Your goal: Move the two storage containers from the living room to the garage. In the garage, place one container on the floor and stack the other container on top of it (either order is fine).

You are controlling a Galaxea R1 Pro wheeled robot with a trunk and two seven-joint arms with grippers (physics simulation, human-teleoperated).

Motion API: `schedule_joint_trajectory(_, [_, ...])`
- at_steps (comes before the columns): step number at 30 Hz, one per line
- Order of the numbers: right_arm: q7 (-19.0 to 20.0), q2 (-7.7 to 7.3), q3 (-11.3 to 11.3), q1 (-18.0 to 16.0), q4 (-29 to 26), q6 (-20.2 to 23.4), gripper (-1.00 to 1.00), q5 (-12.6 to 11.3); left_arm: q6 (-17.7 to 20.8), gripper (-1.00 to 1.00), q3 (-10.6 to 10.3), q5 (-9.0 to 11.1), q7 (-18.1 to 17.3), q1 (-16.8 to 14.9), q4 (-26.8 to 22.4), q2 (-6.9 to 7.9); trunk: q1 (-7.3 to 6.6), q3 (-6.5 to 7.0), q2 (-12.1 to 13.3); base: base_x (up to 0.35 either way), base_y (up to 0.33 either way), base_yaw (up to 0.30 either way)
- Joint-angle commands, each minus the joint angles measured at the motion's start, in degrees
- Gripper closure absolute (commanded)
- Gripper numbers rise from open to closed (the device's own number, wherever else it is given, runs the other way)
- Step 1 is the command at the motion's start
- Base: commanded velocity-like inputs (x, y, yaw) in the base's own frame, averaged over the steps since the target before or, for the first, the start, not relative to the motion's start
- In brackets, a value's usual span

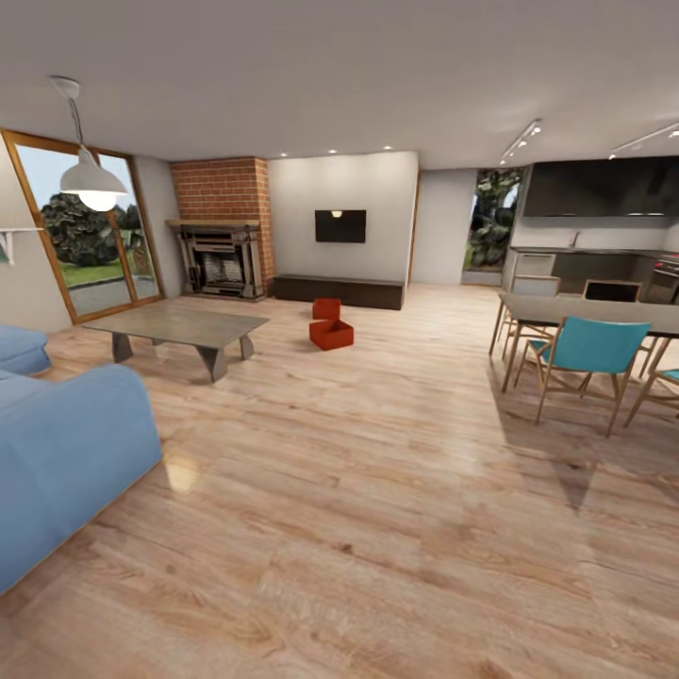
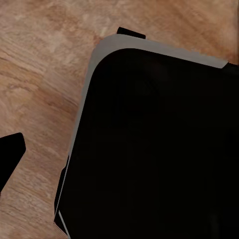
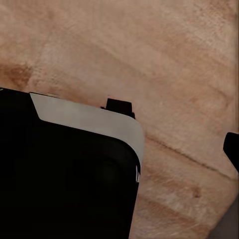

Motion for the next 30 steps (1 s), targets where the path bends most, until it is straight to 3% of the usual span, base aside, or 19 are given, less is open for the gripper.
schedule_joint_trajectory(1, [0.0,0.02,0.5,-0.1,0.2,-0.3,-1.0,-0.5,-0.1,-1.0,0.3,0.1,0.0,0.0,0.0,-0.01,0.03,-0.05,0.0,0.323,0.0,0.0])
schedule_joint_trajectory(30, [0.0,0.02,0.4,-0.1,0.2,-0.6,-1.0,-0.5,-0.1,-1.0,0.3,0.1,0.0,0.0,0.0,-0.01,0.03,-0.05,0.0,0.323,0.0,0.0])
